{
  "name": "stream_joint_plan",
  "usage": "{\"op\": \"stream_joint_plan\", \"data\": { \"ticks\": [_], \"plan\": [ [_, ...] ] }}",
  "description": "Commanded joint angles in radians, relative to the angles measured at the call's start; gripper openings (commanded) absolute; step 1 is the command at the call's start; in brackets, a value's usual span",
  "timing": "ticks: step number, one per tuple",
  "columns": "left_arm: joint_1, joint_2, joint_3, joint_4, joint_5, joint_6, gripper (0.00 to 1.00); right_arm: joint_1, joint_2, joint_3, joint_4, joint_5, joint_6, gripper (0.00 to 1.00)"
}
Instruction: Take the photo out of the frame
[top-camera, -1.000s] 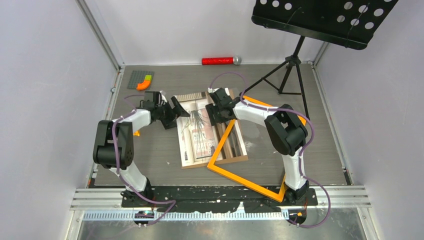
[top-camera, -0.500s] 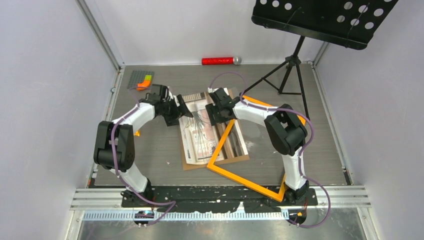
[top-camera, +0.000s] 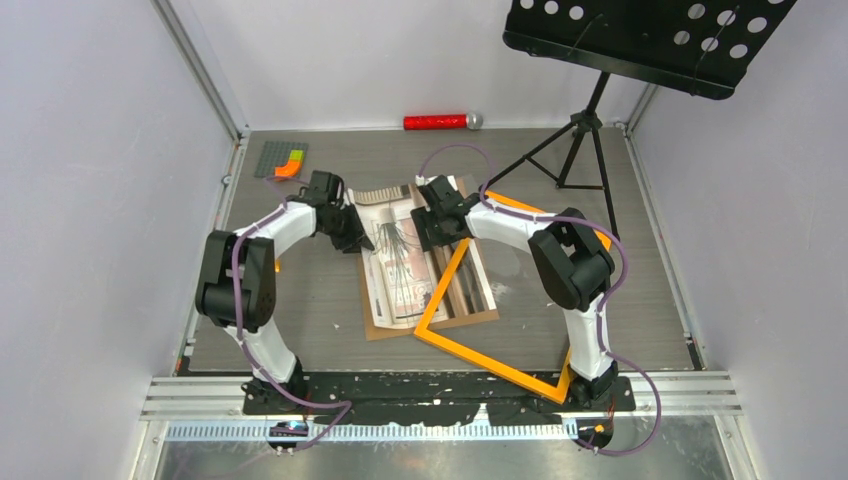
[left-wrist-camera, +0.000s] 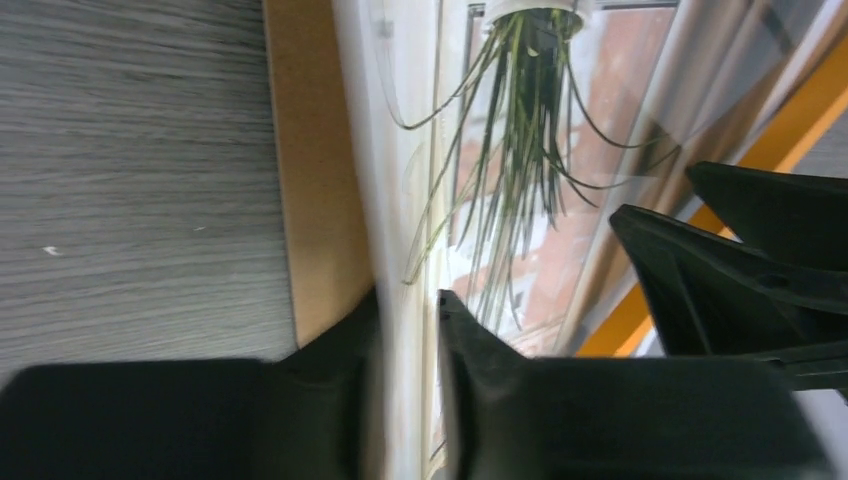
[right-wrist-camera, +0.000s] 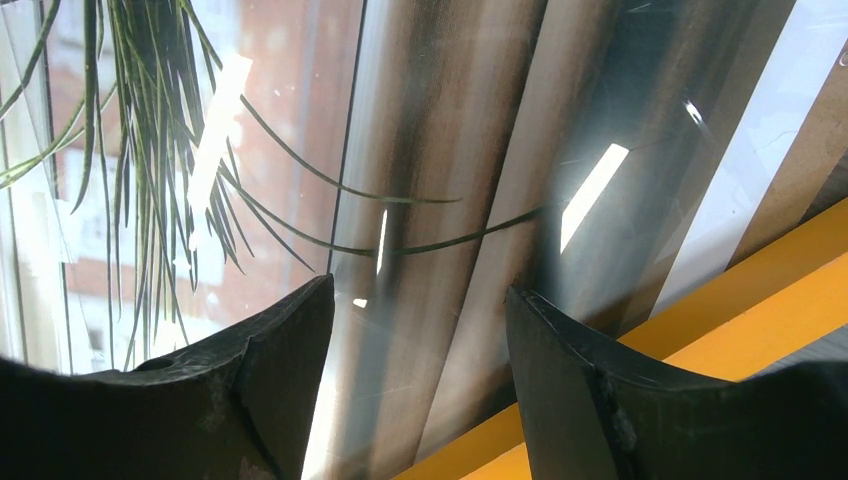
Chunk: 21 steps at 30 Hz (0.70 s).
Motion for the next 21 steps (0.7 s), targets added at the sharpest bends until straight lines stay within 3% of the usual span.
{"op": "stream_joint_plan", "data": {
  "ticks": [1, 2, 3, 12, 15, 17, 20, 21],
  "plan": [
    [0.001, -0.013, -0.003, -0.026, -0.042, 0.025, 0.10, 0.011, 0.098, -0.051, -0.084, -0.080, 0.028, 0.68],
    [0.001, -0.017, 0.000, -0.032, -0.045, 0.027, 0.02, 0.011, 0.094, -0.055, -0.083, -0.080, 0.029, 0.68],
    [0.002, -0.024, 0.006, -0.046, -0.057, 0.033, 0.00, 0.010, 0.092, -0.056, -0.083, -0.055, 0.030, 0.68],
    [0.018, -0.263, 0.143, -0.303, -0.422, 0.126, 0.00, -0.010, 0.060, -0.098, -0.060, -0.040, 0.051, 0.73],
    [0.034, -0.355, 0.142, -0.318, -0.494, 0.143, 0.00, -0.016, 0.047, -0.116, -0.046, -0.048, 0.053, 0.74],
    [0.048, -0.387, 0.115, -0.285, -0.474, 0.143, 0.00, -0.022, 0.043, -0.123, -0.036, -0.057, 0.056, 0.74],
    [0.076, -0.355, 0.076, -0.247, -0.291, 0.123, 0.01, -0.032, 0.040, -0.129, -0.026, -0.062, 0.058, 0.74],
    [0.079, -0.334, 0.061, -0.226, -0.242, 0.114, 0.06, -0.032, 0.040, -0.131, -0.024, -0.062, 0.056, 0.74]
  ]
}}
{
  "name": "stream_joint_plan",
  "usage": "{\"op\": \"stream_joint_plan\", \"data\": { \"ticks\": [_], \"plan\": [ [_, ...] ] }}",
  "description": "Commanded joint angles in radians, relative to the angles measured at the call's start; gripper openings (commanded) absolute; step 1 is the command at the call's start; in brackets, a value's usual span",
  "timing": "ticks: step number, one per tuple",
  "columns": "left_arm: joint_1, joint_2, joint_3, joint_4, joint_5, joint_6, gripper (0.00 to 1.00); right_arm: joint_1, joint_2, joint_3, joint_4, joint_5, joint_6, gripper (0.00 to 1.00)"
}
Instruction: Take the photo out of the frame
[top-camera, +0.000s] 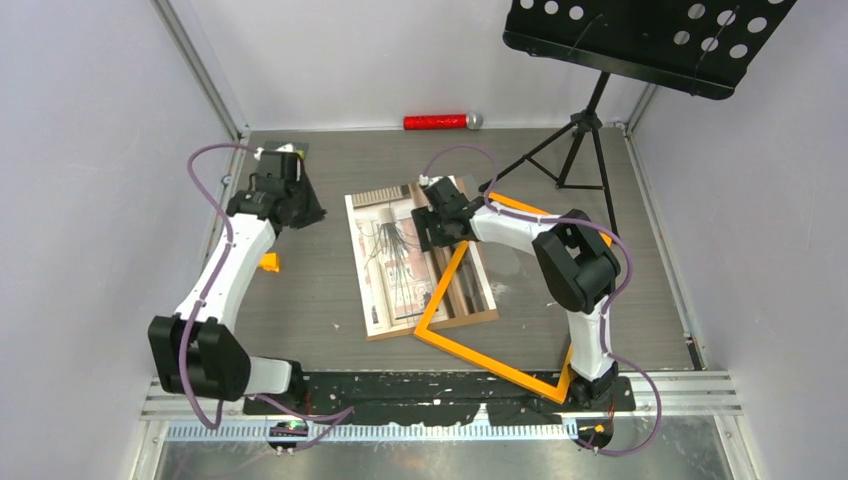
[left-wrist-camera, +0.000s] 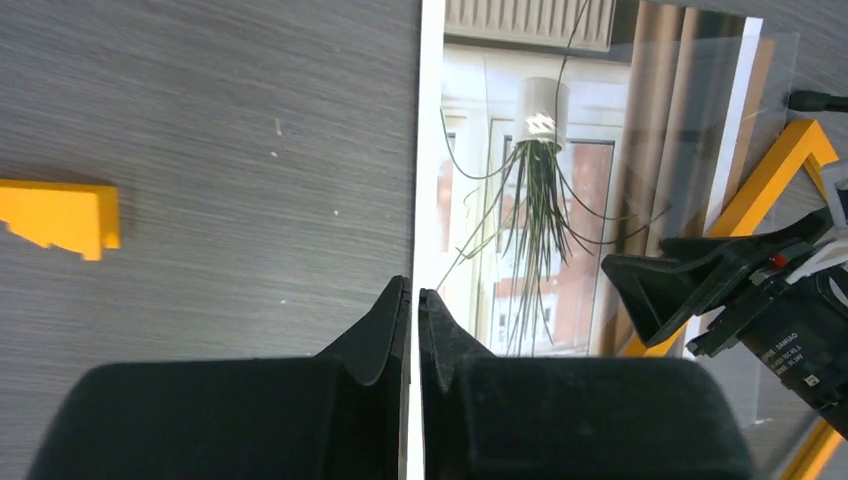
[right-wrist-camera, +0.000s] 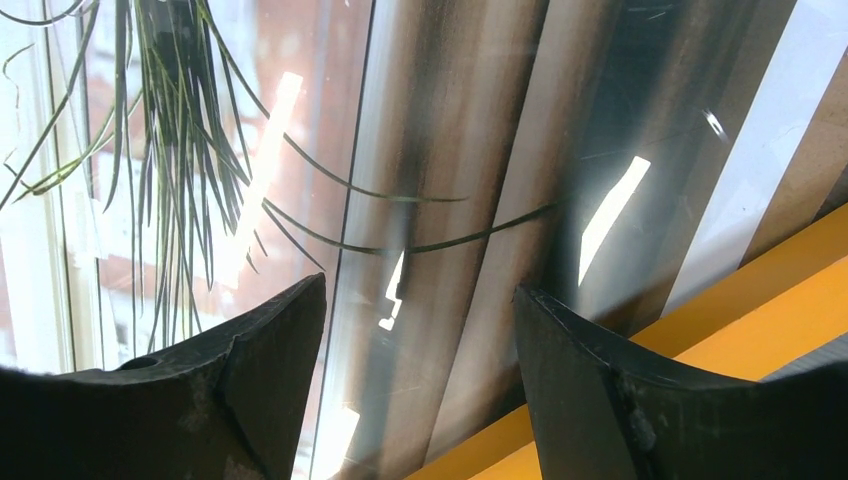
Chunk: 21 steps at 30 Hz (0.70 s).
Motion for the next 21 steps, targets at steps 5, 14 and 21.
{"op": "stream_joint_plan", "data": {
  "ticks": [5, 14, 21],
  "plan": [
    [0.025, 0.240, -0.104, 0.188, 0.347, -0.071, 0.42, -0.016, 0.071, -0.072, -0.096, -0.085, 0.021, 0.74],
    [0.027, 0.504, -0.027, 0.325, 0.389, -0.150, 0.54, -0.016, 0.079, -0.056, -0.115, -0.091, 0.005, 0.73],
    [0.026, 0.511, -0.071, 0.370, 0.418, -0.172, 0.51, -0.016, 0.086, -0.050, -0.119, -0.093, 0.001, 0.73]
  ]
}}
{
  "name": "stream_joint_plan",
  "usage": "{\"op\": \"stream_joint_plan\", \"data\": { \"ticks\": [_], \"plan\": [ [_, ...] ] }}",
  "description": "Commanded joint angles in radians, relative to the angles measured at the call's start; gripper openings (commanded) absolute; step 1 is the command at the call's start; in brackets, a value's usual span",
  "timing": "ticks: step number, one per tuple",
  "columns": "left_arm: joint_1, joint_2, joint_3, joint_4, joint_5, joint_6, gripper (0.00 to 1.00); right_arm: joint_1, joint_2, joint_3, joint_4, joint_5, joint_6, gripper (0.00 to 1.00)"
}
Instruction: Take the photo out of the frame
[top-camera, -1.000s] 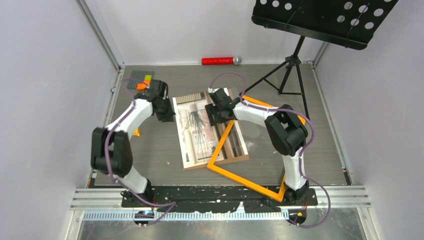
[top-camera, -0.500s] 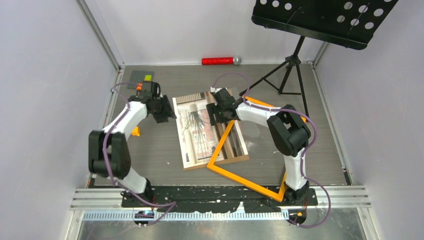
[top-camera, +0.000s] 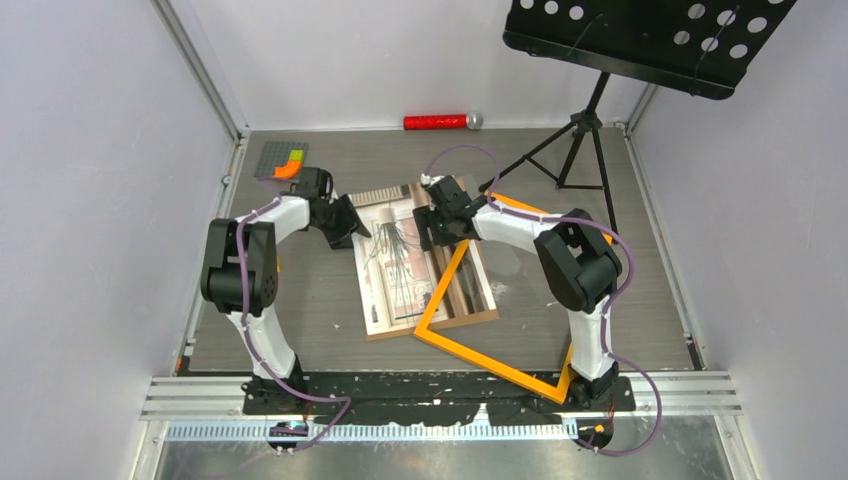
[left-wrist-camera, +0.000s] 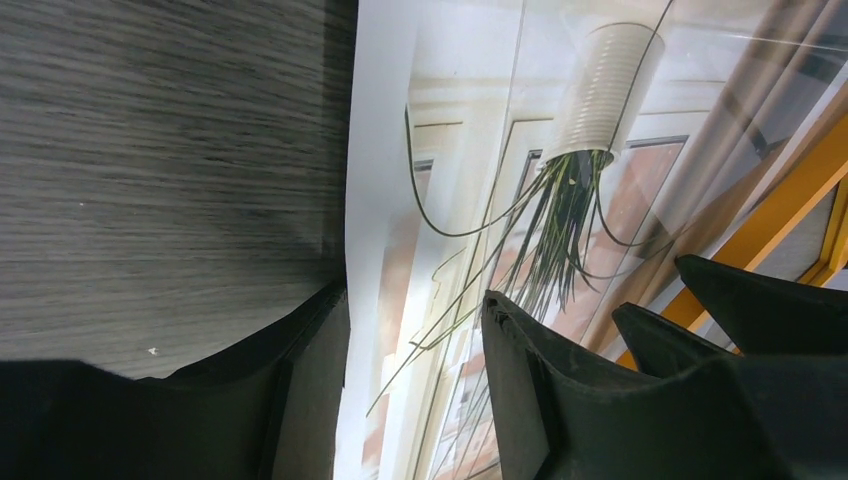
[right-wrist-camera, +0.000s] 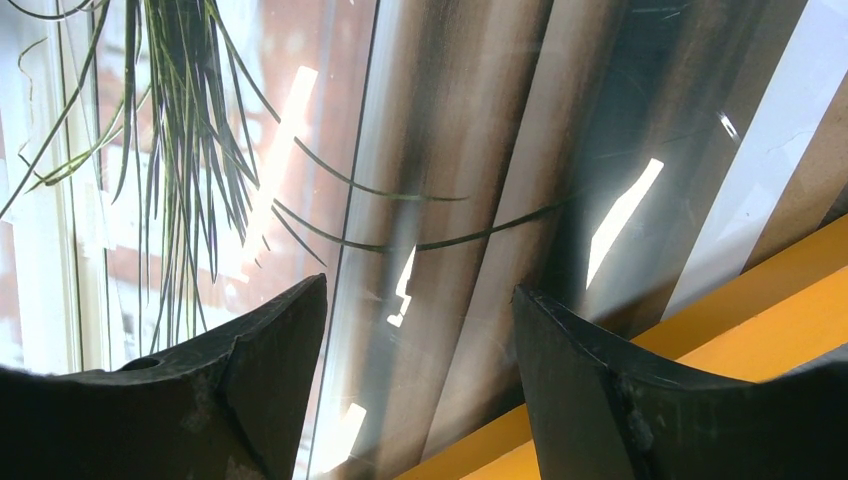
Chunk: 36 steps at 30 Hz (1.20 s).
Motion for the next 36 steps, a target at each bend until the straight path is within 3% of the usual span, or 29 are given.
{"op": "stream_joint_plan", "data": {
  "ticks": [1, 11, 18, 23, 26, 30, 31, 36],
  "plan": [
    [0.001, -0.013, -0.017, 0.083, 0.048, -0.027, 0.50, -0.004, 0.092, -0.042, -0.128, -0.046, 0.007, 0.73],
    [-0.006, -0.149, -0.047, 0.084, 0.051, -0.022, 0.46, -0.003, 0.094, -0.040, -0.129, -0.044, 0.011, 0.73],
    [-0.011, -0.095, -0.052, 0.150, 0.131, -0.037, 0.41, -0.003, 0.093, -0.040, -0.125, -0.045, 0.016, 0.72],
    [-0.012, -0.032, -0.034, 0.132, 0.114, -0.021, 0.34, -0.002, 0.093, -0.040, -0.125, -0.045, 0.015, 0.72],
    [-0.022, -0.008, -0.005, 0.055, 0.034, 0.016, 0.32, -0.003, 0.093, -0.040, -0.128, -0.046, 0.013, 0.72],
    [-0.024, -0.002, -0.032, 0.111, 0.082, 0.014, 0.15, -0.003, 0.092, -0.039, -0.128, -0.046, 0.012, 0.72],
    [-0.024, 0.001, -0.034, 0.123, 0.094, 0.012, 0.03, -0.004, 0.092, -0.040, -0.127, -0.047, 0.012, 0.72],
    [-0.025, -0.007, -0.039, 0.145, 0.121, 0.044, 0.00, -0.004, 0.044, -0.068, -0.083, -0.056, 0.004, 0.78]
  ]
}}
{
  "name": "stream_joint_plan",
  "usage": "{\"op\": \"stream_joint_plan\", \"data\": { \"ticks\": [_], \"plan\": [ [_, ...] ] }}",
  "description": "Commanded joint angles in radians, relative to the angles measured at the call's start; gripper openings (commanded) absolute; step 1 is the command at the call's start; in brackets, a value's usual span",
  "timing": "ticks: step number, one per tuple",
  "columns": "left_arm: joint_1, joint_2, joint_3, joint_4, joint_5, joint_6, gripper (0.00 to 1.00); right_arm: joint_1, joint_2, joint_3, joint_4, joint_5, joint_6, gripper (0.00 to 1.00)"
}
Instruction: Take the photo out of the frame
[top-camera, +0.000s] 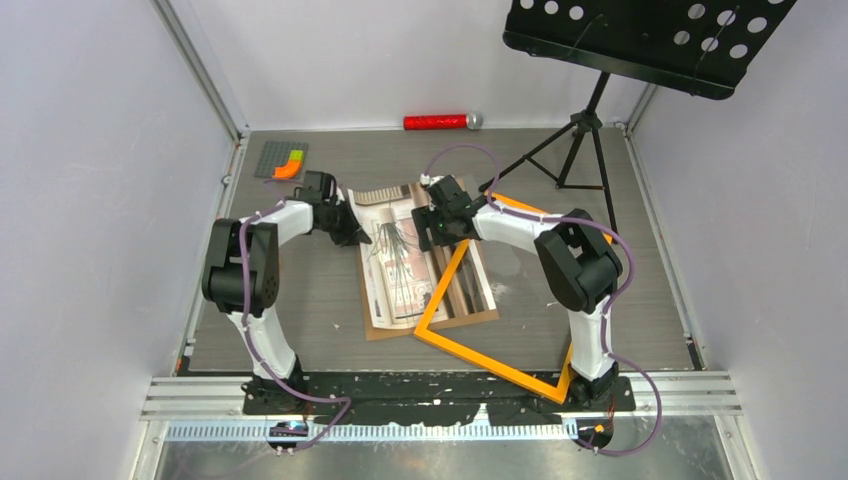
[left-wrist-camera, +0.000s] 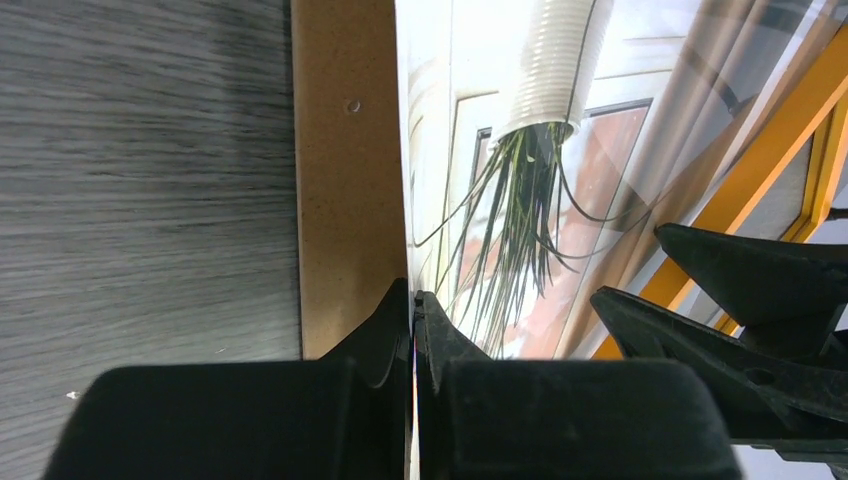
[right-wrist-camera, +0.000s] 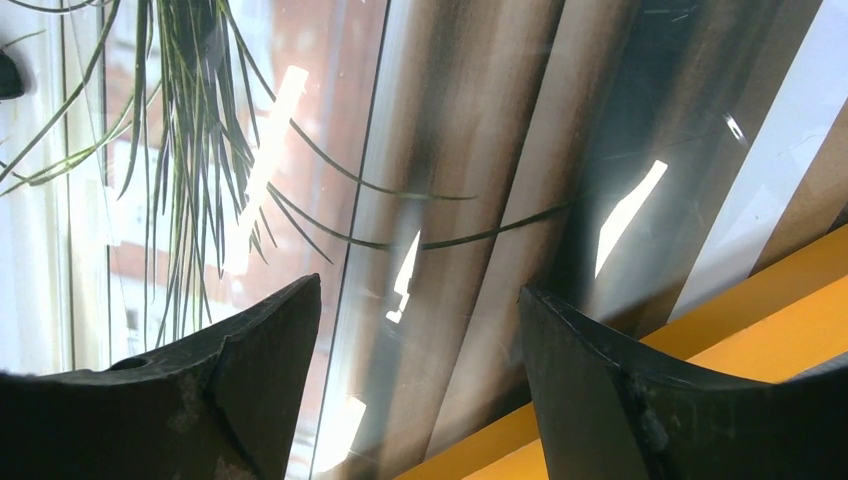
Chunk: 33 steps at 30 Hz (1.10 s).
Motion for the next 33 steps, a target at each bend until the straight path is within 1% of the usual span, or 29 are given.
{"op": "stream_joint_plan", "data": {
  "ticks": [1, 4, 7, 11, 13, 16, 19, 20, 23, 24, 25, 26, 29, 33],
  "plan": [
    [-0.005, -0.011, 0.009, 0.043, 0.047, 0.040, 0.00, -0.003, 0.028, -0.082, -0.055, -0.034, -0.001, 0.78],
    [-0.004, -0.035, 0.015, 0.013, 0.062, 0.061, 0.00, -0.003, -0.056, -0.090, -0.020, 0.011, -0.031, 0.80],
    [0.000, -0.088, -0.016, 0.039, 0.064, 0.066, 0.00, -0.003, -0.133, -0.100, 0.029, 0.060, -0.051, 0.83],
    [0.039, -0.120, -0.058, 0.074, 0.120, 0.047, 0.00, -0.003, -0.180, -0.124, 0.087, 0.045, -0.049, 0.85],
    [0.054, -0.119, -0.059, 0.058, 0.138, 0.055, 0.00, -0.003, -0.184, -0.138, 0.107, 0.029, -0.043, 0.85],
    [0.058, -0.129, -0.060, -0.004, 0.060, 0.092, 0.00, -0.003, -0.179, -0.147, 0.117, 0.015, -0.039, 0.85],
    [0.057, -0.179, -0.091, -0.019, -0.033, 0.101, 0.00, -0.003, -0.179, -0.152, 0.126, 0.014, -0.040, 0.85],
    [0.057, -0.205, -0.101, -0.020, -0.054, 0.115, 0.00, 0.001, -0.181, -0.154, 0.133, -0.015, -0.043, 0.85],
    [0.057, -0.250, -0.129, 0.027, -0.018, 0.125, 0.00, 0.026, -0.187, -0.149, 0.144, -0.028, -0.077, 0.85],
    [0.058, -0.251, -0.128, 0.032, 0.007, 0.122, 0.00, 0.036, -0.187, -0.137, 0.142, -0.014, -0.090, 0.85],
    [0.057, -0.251, -0.115, 0.016, 0.017, 0.120, 0.00, 0.064, -0.186, -0.130, 0.140, 0.039, -0.122, 0.85],
    [0.058, -0.254, -0.103, -0.012, 0.004, 0.122, 0.00, 0.080, -0.184, -0.116, 0.137, 0.062, -0.139, 0.85],
    [0.058, -0.286, -0.076, -0.128, -0.134, 0.142, 0.00, 0.153, -0.173, -0.079, 0.126, 0.173, -0.213, 0.86],
    [0.065, -0.364, -0.082, -0.165, -0.250, 0.147, 0.00, 0.181, -0.168, -0.072, 0.130, 0.223, -0.214, 0.87]
  ]
}}
